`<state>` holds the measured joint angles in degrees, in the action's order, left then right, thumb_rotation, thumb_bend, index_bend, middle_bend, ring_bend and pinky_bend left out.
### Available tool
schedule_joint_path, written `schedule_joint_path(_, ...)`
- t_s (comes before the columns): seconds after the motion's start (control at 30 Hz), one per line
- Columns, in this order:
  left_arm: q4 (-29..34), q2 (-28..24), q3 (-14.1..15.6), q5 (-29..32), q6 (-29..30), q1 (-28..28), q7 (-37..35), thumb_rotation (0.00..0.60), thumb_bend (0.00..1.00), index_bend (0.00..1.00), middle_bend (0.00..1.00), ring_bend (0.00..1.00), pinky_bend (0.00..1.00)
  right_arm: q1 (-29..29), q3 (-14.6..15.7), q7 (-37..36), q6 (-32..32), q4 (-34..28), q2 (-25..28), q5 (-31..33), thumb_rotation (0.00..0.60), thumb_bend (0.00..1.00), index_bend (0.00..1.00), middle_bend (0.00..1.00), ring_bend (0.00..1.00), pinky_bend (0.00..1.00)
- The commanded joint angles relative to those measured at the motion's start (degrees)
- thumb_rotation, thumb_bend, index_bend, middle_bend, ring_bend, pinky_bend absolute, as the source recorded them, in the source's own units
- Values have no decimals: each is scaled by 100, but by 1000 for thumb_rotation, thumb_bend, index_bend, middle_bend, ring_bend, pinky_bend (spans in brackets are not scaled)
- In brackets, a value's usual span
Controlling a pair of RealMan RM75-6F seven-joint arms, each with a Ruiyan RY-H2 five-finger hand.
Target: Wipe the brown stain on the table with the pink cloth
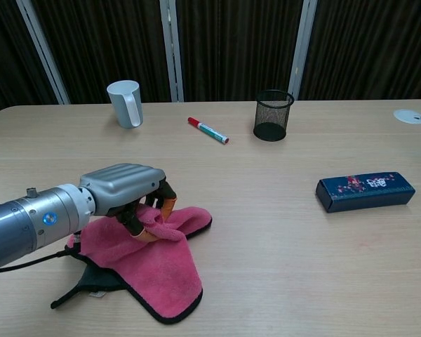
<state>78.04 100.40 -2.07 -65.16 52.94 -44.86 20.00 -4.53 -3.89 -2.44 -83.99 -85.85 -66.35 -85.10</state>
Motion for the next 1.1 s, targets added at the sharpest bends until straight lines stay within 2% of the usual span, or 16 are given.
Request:
schedule_joint_path(0.03,-70,-20,78,-104,67,50,125,600,500,888,622,533,622,5,1,0,-29,-22,13,-28,600,0,82,0,0,142)
schedule_joint_path(0.23,-459,-94,48,8,-6,178,18,600,500,889,622,534,622,12,0,-4,-63,-57,39,-56,600,0,82,0,0,142)
schedule_joint_path(0.5,-1399,-109,-57,186,-164,313,-191,600,503,889,622,534,621,20,31,68,-121,-119,38,-153,600,0,82,0,0,142)
schedule_joint_path(0.8,-2595,8,-369,187,-403,361,-939,600,501,890,622,535,622,4,51,158,-94,-151,9,-178,600,0,83,0,0,141)
schedule_joint_path(0.93,-2736,89,-557,193,-517,293,-1226,600,500,890,623,536,622,-17,51,180,-55,-149,-9,-170,600,0,83,0,0,142)
schedule_joint_path(1.1,-2516,252,-622,-1,-549,143,-1292,600,500,891,624,536,623,-37,49,215,-25,-123,-38,-163,600,0,82,0,0,142)
